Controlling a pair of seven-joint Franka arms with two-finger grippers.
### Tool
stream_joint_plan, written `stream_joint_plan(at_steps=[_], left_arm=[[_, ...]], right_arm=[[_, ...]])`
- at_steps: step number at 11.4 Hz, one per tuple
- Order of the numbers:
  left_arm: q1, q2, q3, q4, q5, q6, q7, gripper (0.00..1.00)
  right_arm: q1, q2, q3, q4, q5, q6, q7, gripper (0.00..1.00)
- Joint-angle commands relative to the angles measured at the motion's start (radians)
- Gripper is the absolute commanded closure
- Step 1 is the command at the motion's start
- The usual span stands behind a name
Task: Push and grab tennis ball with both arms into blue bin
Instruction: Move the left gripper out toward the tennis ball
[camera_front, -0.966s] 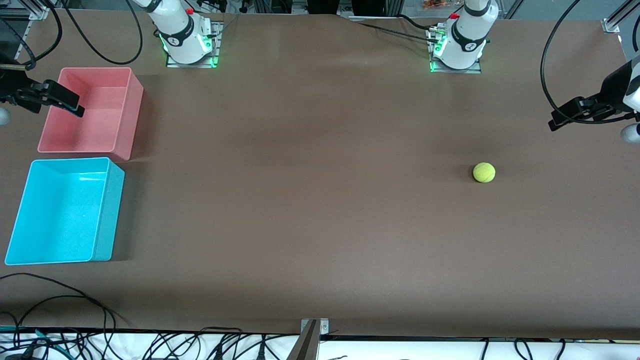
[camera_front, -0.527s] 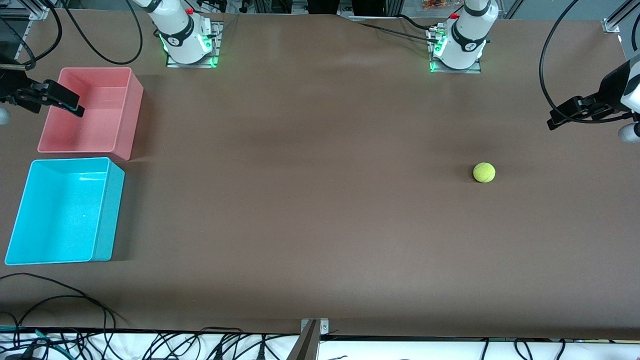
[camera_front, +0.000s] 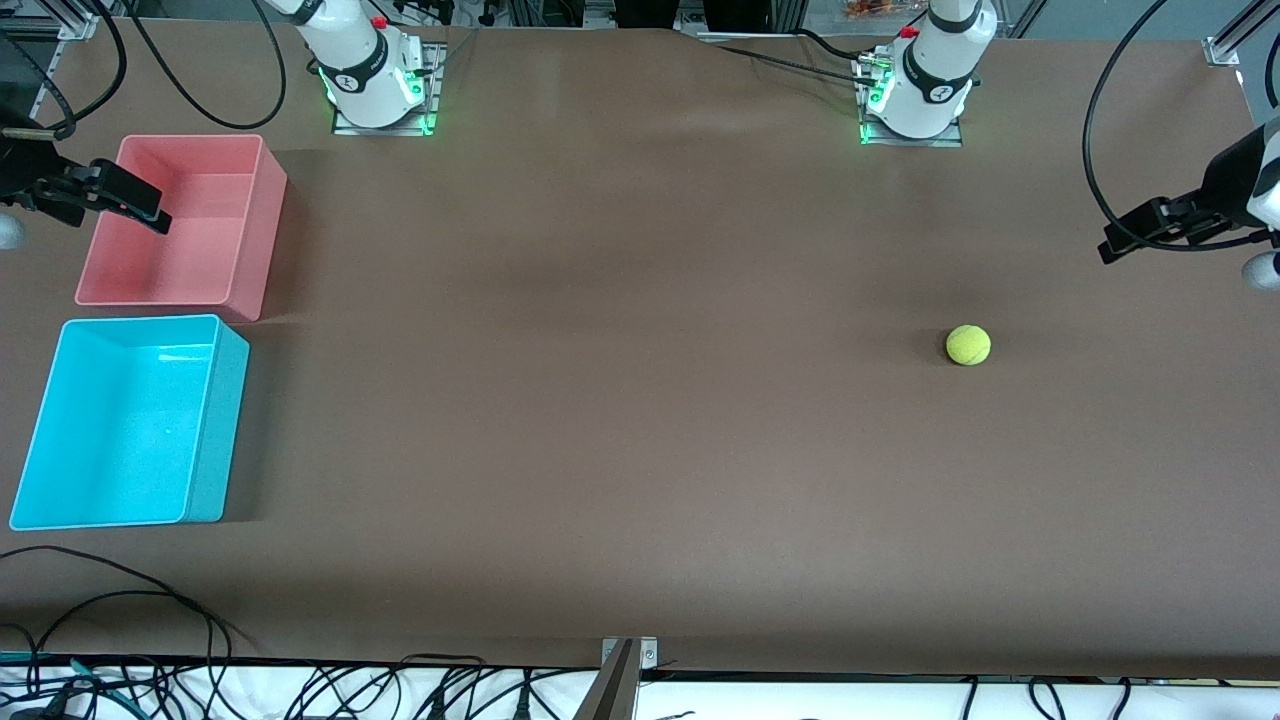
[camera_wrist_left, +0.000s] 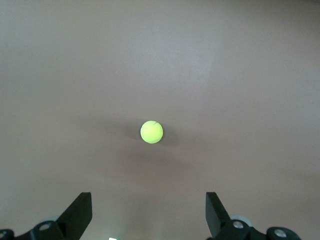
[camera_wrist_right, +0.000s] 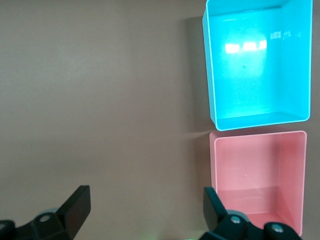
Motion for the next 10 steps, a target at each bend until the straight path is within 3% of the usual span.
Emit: stream_joint_plan(at_steps=[1,4,7,10], left_arm=[[0.017,0.010,-0.003,-0.078,0.031,0.110,0.006,0.00],[0.049,0.005,-0.002,-0.131,0.025,0.194,0.006,0.00],[0.052,0.014,-0.002,-0.194,0.031,0.195,0.012,0.00],[0.040,0.016,-0.005,-0.198,0.054,0.198,0.012,0.00]], right_arm=[[0.001,0.011,0.003,0.028,0.000,-0.017,0.002,0.00],[-0.001,0.011,0.000,0.028,-0.003,-0.015,0.002,0.00],[-0.001,0.011,0.000,0.028,-0.001,-0.015,0.001,0.00],[-0.001,0.011,0.000,0.028,-0.001,-0.018,0.008,0.00]])
